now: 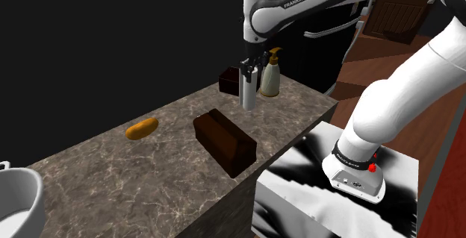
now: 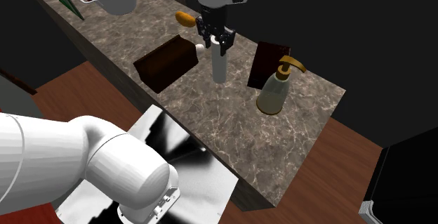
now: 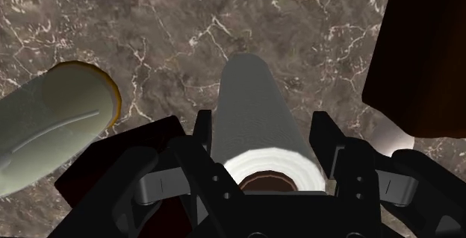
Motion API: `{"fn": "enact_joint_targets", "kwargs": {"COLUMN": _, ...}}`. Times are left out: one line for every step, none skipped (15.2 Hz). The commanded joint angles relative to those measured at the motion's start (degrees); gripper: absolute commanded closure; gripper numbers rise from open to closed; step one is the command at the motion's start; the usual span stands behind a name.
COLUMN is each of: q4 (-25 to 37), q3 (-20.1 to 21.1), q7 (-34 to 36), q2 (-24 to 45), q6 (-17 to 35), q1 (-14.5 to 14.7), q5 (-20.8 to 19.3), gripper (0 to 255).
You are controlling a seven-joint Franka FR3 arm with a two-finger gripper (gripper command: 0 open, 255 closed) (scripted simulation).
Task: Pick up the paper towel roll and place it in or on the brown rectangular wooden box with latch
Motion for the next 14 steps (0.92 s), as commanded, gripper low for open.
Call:
{"fn": "enact_joint_targets", "kwargs": {"q4": 1.4, "q3": 0.0, "q7": 0.0, "q2": -0.4, "q6": -1.8, "q1": 0.0, "q5": 0.0, "gripper": 255}}
{"fn": "enact_joint_targets", "kwargs": {"q4": 2.0, "q3": 0.0, "q7": 0.0, "q2": -0.6, "q6": -2.6, "q1": 0.0, "q5": 0.0, "gripper": 255}}
{"fn": "enact_joint_targets", "kwargs": {"q4": 2.6, "q3": 0.0, "q7": -0.1, "q2": -0.8, "q6": -3.4, "q1": 0.0, "q5": 0.0, "gripper": 255}}
{"fn": "enact_joint_targets", "kwargs": {"q4": 3.2, "q3": 0.0, "q7": -0.1, "q2": -1.0, "q6": -4.2, "q1": 0.0, "q5": 0.0, "gripper": 255}}
{"fn": "enact_joint_targets", "kwargs": {"q4": 3.8, "q3": 0.0, "q7": -0.1, "q2": -1.1, "q6": -5.0, "q1": 0.0, "q5": 0.0, "gripper": 255}}
{"fn": "enact_joint_targets", "kwargs": {"q4": 4.5, "q3": 0.0, "q7": -0.1, "q2": -1.3, "q6": -5.8, "q1": 0.0, "q5": 0.0, "gripper": 255}}
{"fn": "enact_joint_targets", "kwargs": {"q4": 5.1, "q3": 0.0, "q7": -0.1, "q2": -1.4, "q6": -6.6, "q1": 0.0, "q5": 0.0, "gripper": 255}}
{"fn": "enact_joint_targets", "kwargs": {"q4": 5.8, "q3": 0.0, "q7": -0.1, "q2": -1.6, "q6": -7.4, "q1": 0.0, "q5": 0.0, "gripper": 255}}
{"fn": "enact_joint_targets", "kwargs": {"q4": 6.5, "q3": 0.0, "q7": -0.1, "q2": -1.7, "q6": -8.2, "q1": 0.0, "q5": 0.0, "gripper": 255}}
{"fn": "enact_joint_targets", "kwargs": {"q4": 7.1, "q3": 0.0, "q7": -0.1, "q2": -1.8, "q6": -8.9, "q1": 0.0, "q5": 0.1, "gripper": 255}}
{"fn": "enact_joint_targets", "kwargs": {"q4": 7.8, "q3": 0.0, "q7": -0.1, "q2": -1.9, "q6": -9.7, "q1": 0.0, "q5": 0.1, "gripper": 255}}
{"fn": "enact_joint_targets", "kwargs": {"q4": 8.5, "q3": 0.0, "q7": -0.2, "q2": -1.9, "q6": -10.5, "q1": 0.0, "q5": 0.1, "gripper": 255}}
{"fn": "enact_joint_targets", "kwargs": {"q4": 9.3, "q3": 0.0, "q7": -0.2, "q2": -2.0, "q6": -11.3, "q1": 0.0, "q5": 0.1, "gripper": 255}}
{"fn": "enact_joint_targets", "kwargs": {"q4": 10.0, "q3": 0.0, "q7": -0.2, "q2": -2.1, "q6": -12.1, "q1": 0.0, "q5": 0.1, "gripper": 255}}
